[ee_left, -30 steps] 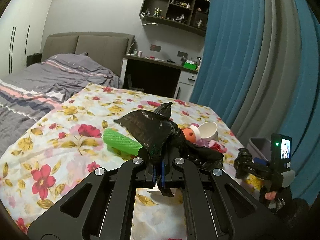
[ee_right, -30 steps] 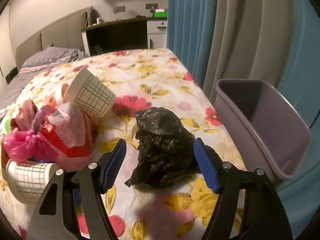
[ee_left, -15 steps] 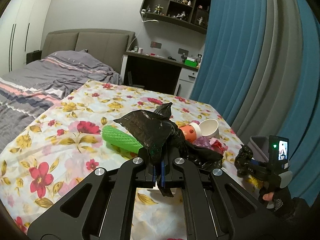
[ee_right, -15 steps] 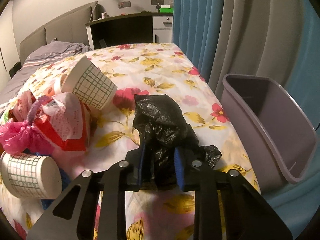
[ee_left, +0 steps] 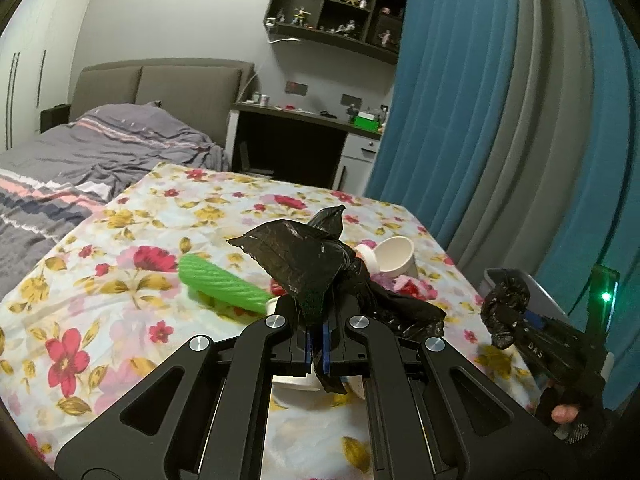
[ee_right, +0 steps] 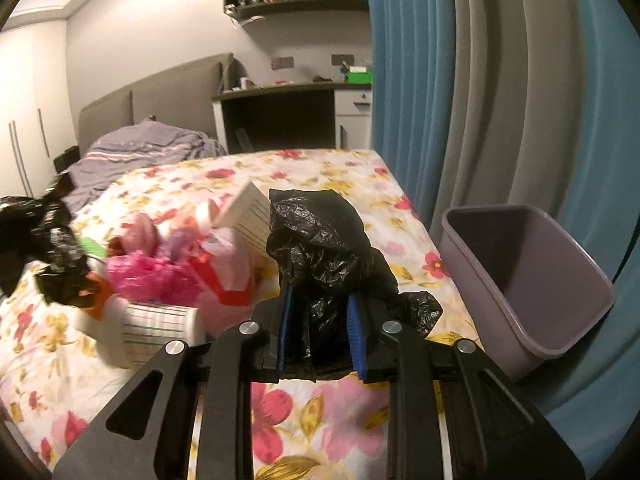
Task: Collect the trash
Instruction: 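Carry both black bags over the grey bin with both grippers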
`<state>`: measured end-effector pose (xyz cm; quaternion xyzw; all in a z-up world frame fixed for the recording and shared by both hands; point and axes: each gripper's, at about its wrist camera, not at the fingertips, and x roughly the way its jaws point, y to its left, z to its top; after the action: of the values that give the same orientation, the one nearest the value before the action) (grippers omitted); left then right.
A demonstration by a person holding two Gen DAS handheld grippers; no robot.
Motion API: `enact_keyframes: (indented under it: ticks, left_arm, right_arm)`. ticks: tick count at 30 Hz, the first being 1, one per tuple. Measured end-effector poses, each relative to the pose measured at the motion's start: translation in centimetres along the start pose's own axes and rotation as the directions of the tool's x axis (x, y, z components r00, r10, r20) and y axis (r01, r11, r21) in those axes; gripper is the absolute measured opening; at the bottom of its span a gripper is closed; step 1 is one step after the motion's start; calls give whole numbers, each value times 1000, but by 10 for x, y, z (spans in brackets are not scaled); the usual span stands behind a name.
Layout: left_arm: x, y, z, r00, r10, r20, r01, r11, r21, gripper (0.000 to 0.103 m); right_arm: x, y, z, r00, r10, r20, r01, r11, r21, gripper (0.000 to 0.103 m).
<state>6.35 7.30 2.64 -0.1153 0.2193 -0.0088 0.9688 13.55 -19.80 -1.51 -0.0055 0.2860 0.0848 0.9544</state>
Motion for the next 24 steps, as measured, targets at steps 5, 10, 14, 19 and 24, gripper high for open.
enact_keyframes:
  ticks: [5,10,14,19,24]
  left_arm:
    - [3,-18,7,999,-50,0,50,999,21,2]
    - [12,-44,13,994,-104,-10,105,994,41,2]
    - [22,-78,20,985,-172,-18,173,983,68,2]
    - [43,-131,32,967,-254,-31,256,961,105,2]
    - [73,-181,39,946,-319,-56,323,939,119,2]
  right_arm:
    - [-13,-2,4,999,16,38,-16,1000,-6,25]
    - [-27,-15,11,997,13,78,-14,1000,8,25]
    - [-35,-35,16,994,-15,105,13,1000,27,25]
    - [-44,-75,29,985,-88,146,77,994,76,25]
    - [-41,-117,42,974,-152,166,134,984,119,25]
